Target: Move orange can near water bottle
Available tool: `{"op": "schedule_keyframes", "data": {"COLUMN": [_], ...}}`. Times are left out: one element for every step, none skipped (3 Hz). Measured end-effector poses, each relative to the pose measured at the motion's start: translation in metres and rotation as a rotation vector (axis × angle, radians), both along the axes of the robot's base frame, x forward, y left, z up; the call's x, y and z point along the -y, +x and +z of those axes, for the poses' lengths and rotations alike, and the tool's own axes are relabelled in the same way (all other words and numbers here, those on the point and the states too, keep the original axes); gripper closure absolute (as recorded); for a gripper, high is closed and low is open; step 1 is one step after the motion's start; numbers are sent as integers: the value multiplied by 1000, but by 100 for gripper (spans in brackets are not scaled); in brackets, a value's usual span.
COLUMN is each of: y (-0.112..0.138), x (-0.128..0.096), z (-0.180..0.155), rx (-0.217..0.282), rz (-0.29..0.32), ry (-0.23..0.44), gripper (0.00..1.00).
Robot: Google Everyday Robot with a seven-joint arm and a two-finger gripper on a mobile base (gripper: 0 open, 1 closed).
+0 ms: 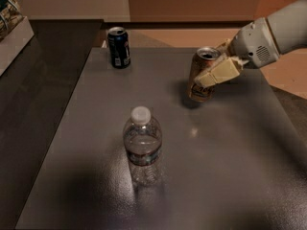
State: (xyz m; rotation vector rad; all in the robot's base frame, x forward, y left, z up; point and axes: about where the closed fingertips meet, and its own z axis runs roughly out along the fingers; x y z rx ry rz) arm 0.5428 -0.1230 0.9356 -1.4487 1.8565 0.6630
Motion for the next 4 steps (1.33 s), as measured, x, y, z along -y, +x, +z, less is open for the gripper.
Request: {"op": "schedule_keyframes", "data": {"y": [-49,-94,-126,-146], "x": [-7,-20,-38,-52], "z": [-1,-4,-12,-21], "rx": [11,38,55,56], "rz": [98,199,291,351], "ry": [-17,-27,-25,-22], "gripper": [100,100,100,100]}}
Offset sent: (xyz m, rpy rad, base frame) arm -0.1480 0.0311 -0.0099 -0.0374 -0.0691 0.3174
